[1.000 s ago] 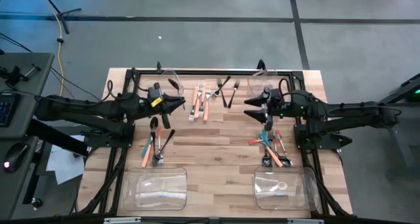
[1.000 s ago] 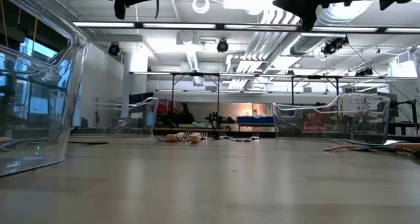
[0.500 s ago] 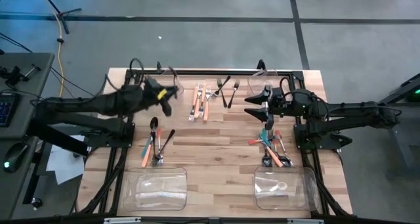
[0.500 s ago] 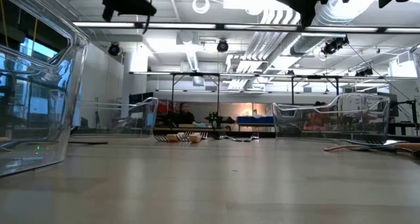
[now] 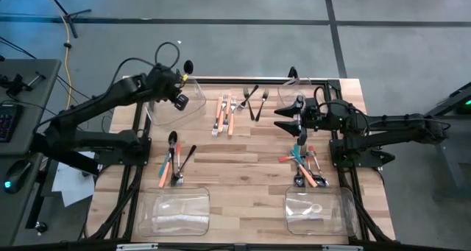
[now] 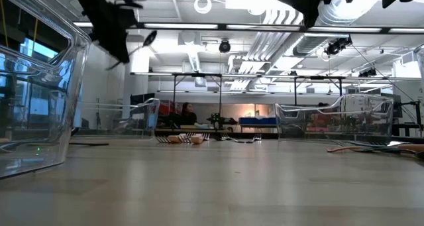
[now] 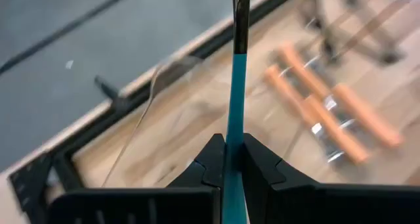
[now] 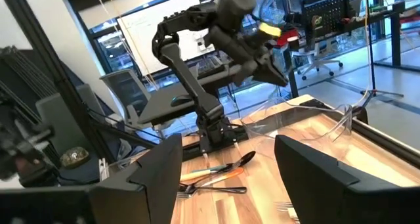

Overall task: Sort silverware by color (type)
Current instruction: Put the blue spoon into the top left transparent bin

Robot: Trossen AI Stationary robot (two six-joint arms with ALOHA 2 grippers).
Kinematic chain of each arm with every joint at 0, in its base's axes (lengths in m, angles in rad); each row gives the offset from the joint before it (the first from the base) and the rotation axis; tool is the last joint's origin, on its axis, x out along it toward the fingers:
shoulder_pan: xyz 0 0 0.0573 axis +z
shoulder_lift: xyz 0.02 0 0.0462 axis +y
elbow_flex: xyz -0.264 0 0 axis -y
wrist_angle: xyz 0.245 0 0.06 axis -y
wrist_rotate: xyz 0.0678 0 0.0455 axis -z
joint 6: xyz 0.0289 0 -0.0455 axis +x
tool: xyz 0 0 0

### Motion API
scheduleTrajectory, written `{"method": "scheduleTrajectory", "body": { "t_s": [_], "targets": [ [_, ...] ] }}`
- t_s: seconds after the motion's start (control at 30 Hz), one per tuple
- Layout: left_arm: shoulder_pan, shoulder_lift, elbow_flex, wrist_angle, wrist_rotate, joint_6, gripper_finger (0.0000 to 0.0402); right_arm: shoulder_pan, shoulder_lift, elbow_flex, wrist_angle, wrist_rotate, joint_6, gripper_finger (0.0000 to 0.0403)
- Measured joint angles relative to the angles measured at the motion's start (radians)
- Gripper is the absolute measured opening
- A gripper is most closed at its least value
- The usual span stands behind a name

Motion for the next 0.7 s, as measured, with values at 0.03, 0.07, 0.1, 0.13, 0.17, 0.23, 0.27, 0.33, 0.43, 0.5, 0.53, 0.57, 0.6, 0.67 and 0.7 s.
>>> {"method": "scheduleTrajectory", "body": {
  "t_s": [0.03, 0.07, 0.1, 0.13, 0.17, 0.23, 0.27, 0.33, 0.43, 0.5, 0.53, 0.57, 0.6, 0.67, 0.7],
  "targets": [
    [0.014, 0.022, 0.0, -0.001, -0.002, 0.013, 0.0012, 0.0, 0.0, 0.0, 0.0, 0.011, 0.009, 0.0227],
    [0.028, 0.045, 0.0, 0.0, -0.002, 0.029, 0.0012, 0.0, 0.0, 0.0, 0.0, 0.02, 0.021, 0.0227],
    [0.043, 0.067, 0.0, -0.001, 0.002, 0.044, 0.0012, 0.0, 0.0, 0.0, 0.0, 0.025, 0.025, 0.0226],
    [0.058, 0.088, 0.0, -0.003, 0.011, 0.059, 0.0012, 0.0, 0.0, 0.0, 0.0, 0.028, 0.028, 0.0225],
    [0.072, 0.107, 0.0, -0.007, 0.024, 0.072, 0.0012, 0.0, 0.0, 0.0, 0.0, 0.032, 0.031, 0.0222],
    [0.092, 0.144, 0.0, -0.026, 0.05, 0.083, 0.0012, 0.0, 0.0, 0.0, 0.0, 0.033, 0.032, 0.0211],
    [0.098, 0.162, 0.0, -0.041, 0.054, 0.084, 0.0012, 0.0, 0.0, 0.0, 0.0, 0.033, 0.032, 0.0205],
    [0.104, 0.189, 0.0, -0.071, 0.056, 0.102, 0.0012, 0.0, 0.0, 0.0, -0.003, 0.033, 0.032, 0.0187],
    [0.104, 0.218, 0.0, -0.136, 0.048, 0.14, 0.0012, 0.0, 0.0, 0.001, -0.026, 0.034, 0.024, 0.015],
    [0.104, 0.231, 0.0, -0.176, 0.038, 0.153, 0.0012, 0.0, 0.001, 0.001, -0.052, 0.047, 0.016, 0.0118],
    [0.104, 0.235, 0.0, -0.193, 0.031, 0.155, 0.0012, 0.0, 0.001, 0.001, -0.065, 0.062, 0.011, 0.0099],
    [0.104, 0.239, 0.0, -0.208, 0.024, 0.156, 0.0012, 0.0, 0.003, 0.001, -0.079, 0.074, -0.004, 0.0078],
    [0.104, 0.242, 0.0, -0.219, 0.022, 0.16, 0.0012, 0.0, 0.007, 0.001, -0.089, 0.086, -0.01, 0.0057],
    [0.104, 0.25, 0.0, -0.237, 0.02, 0.165, 0.0012, 0.0, 0.016, 0.001, -0.107, 0.097, -0.025, 0.0017],
    [0.104, 0.257, -0.001, -0.239, 0.019, 0.17, 0.0012, 0.0, 0.023, 0.001, -0.104, 0.104, -0.03, 0.0009]
  ]
}}
